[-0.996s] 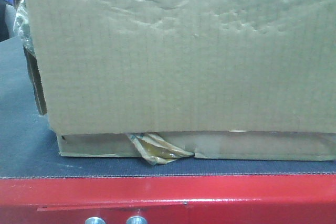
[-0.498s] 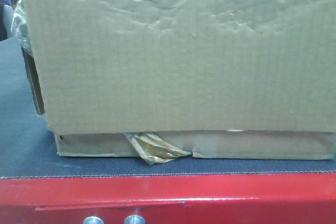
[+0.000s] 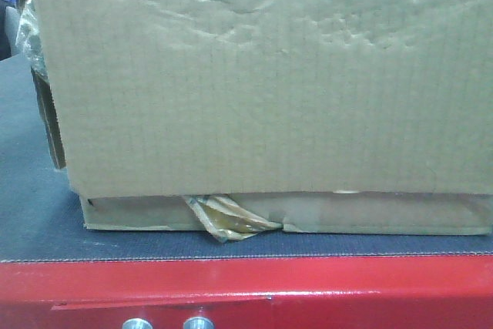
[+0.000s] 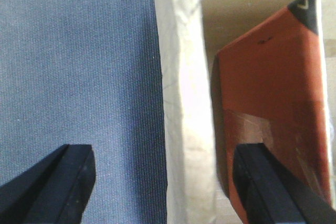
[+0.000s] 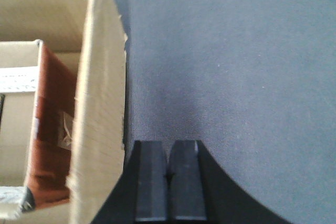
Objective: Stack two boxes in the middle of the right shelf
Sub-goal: 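Close both grippers on the plain box's side walls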
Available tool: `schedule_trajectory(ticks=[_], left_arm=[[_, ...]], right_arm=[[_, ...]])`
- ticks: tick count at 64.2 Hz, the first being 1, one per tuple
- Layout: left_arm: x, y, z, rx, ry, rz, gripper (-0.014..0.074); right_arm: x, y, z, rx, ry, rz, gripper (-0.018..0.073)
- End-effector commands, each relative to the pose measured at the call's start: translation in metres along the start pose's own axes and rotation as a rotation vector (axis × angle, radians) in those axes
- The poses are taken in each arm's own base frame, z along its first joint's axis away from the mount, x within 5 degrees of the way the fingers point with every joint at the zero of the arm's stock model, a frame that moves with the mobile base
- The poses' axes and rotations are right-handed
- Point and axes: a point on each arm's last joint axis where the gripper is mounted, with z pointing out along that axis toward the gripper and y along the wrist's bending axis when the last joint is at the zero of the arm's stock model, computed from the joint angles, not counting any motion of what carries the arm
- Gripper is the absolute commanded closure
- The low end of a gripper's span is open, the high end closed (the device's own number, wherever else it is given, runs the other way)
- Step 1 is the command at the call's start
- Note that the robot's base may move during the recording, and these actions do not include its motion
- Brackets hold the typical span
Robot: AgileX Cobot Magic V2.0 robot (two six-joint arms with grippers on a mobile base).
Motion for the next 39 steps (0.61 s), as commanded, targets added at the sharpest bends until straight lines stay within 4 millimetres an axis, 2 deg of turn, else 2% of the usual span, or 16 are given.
schedule_trajectory(ticks=[1,9,16,20,26,30,34,39], left_arm=[[-0.001,0.002,-0.003,-0.002,-0.011,-0.003,0.0155],[-0.001,0.002,-0.003,-0.002,-0.011,-0.003,0.0155],[-0.001,0.002,-0.003,-0.002,-0.011,-0.003,0.0155],[-0.001,0.002,-0.003,-0.002,-0.011,-0.003,0.0155],[-0.001,0.002,-0.003,-0.002,-0.011,-0.003,0.0155],[-0.001,0.002,-0.003,-0.002,-0.011,-0.003,0.0155],[-0.001,0.002,-0.003,-0.002,-0.011,-0.003,0.0155],[-0.001,0.002,-0.003,-0.002,-0.011,-0.003,0.0155]], right_arm=[[-0.010,0.016,0.006,0.016,0.018,-0.035,0.0697],[-0.025,0.034,0.022,-0.011,0.027,-0.060,0.0697],[-0.030,0.040,0.037,-0.026,0.055,-0.056,0.0673],[-0.030,0.042,0.043,-0.025,0.067,-0.057,0.0596],[-0.030,0.043,0.050,-0.022,0.082,-0.059,0.0405],[-0.030,0.044,0.056,-0.018,0.099,-0.062,0.0312],[-0.029,0.045,0.063,-0.014,0.115,-0.064,0.0261],[-0.028,0.048,0.080,-0.006,0.153,-0.070,0.0251]])
